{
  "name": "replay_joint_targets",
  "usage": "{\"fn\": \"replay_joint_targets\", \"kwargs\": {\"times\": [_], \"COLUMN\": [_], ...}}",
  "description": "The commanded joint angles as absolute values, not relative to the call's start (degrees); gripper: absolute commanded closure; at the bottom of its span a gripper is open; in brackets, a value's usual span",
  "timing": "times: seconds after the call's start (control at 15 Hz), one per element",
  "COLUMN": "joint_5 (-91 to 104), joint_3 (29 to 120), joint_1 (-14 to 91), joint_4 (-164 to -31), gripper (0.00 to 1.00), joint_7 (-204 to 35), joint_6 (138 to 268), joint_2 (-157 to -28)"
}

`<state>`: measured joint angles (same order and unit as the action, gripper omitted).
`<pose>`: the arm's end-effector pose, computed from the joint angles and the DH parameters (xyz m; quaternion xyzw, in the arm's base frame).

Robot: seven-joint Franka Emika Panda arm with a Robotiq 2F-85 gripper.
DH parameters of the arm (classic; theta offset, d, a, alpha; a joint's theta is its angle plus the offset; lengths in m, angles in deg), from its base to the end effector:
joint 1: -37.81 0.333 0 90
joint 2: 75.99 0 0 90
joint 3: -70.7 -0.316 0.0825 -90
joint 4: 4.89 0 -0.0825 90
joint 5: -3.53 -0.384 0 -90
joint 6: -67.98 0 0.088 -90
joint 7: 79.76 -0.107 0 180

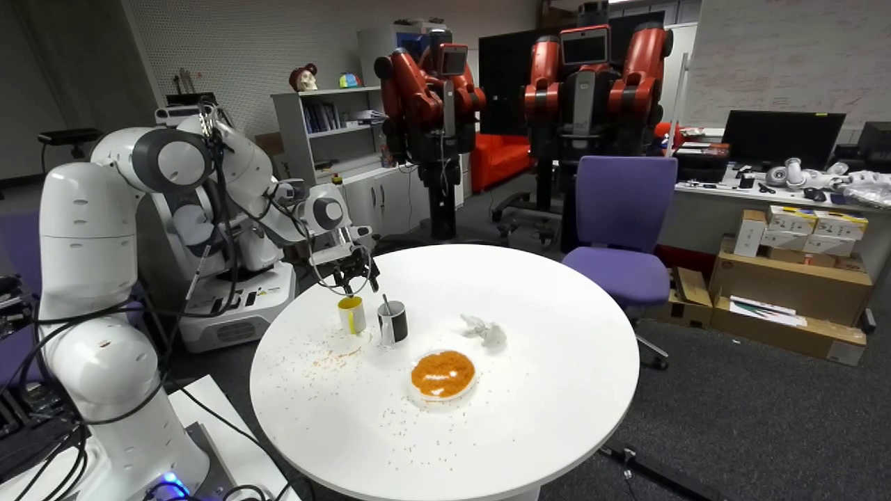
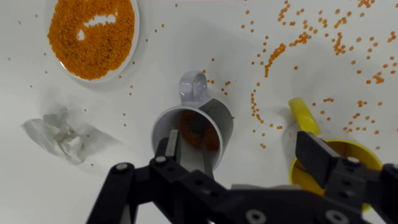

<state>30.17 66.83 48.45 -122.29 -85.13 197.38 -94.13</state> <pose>0.5673 0.1336 0.2777 0.9583 0.2315 -0.0221 0.1660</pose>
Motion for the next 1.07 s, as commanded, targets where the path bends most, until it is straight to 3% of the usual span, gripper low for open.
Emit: {"fn": "replay_joint_targets", "kwargs": {"times": [0.0,1.0], "joint_5": [32.26,34.25], "joint_3": [69.39,77.96], "joint_1": [49.62,57.26], "joint_4": [-121.74,-108.33], "gripper": [0.00,0.00], "joint_7": [-96.39,-145.81], "joint_6": [197.18,204.33], "joint_2": [-94.08,-109.34]}}
